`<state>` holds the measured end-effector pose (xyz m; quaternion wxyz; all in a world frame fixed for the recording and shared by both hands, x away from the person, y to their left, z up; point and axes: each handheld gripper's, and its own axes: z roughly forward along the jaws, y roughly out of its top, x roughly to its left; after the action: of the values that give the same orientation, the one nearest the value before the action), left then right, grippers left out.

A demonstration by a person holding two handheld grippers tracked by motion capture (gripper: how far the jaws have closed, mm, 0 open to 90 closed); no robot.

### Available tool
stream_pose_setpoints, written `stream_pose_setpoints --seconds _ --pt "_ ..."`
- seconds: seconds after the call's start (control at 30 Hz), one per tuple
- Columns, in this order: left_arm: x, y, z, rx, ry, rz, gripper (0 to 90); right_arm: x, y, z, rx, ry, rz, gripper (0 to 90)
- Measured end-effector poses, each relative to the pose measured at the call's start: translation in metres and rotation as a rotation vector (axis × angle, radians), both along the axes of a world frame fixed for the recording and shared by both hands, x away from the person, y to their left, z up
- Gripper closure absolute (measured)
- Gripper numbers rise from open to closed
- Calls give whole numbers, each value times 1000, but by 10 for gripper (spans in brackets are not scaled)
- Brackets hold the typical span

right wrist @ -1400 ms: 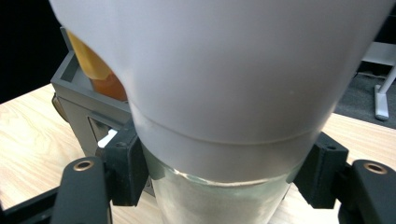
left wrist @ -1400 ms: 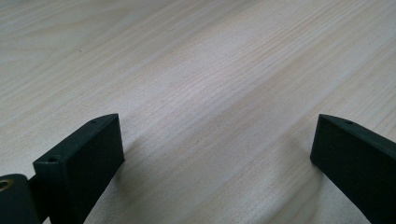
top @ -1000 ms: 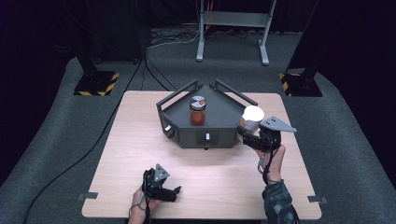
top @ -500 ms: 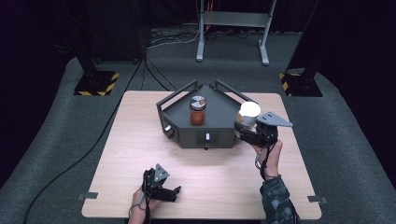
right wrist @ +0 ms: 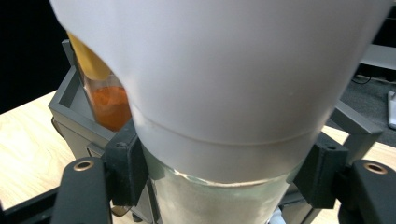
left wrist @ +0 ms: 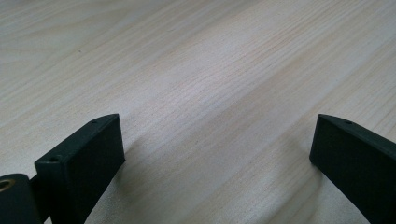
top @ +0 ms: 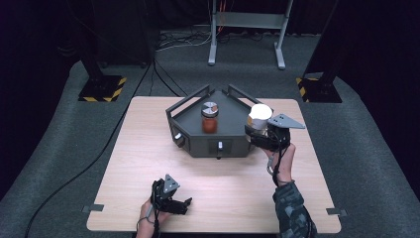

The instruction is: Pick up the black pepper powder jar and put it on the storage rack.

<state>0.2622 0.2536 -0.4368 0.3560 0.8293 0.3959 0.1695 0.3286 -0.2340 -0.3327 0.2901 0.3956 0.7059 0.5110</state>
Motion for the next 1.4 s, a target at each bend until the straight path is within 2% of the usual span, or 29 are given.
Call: stream_pose_setpoints --seconds 0.53,1.4 --pt "0 0 0 0 0 0 28 14 11 7 -11 2 20 295" --pt "0 0 0 -1 -1 0 30 36 29 10 -13 12 51 295"
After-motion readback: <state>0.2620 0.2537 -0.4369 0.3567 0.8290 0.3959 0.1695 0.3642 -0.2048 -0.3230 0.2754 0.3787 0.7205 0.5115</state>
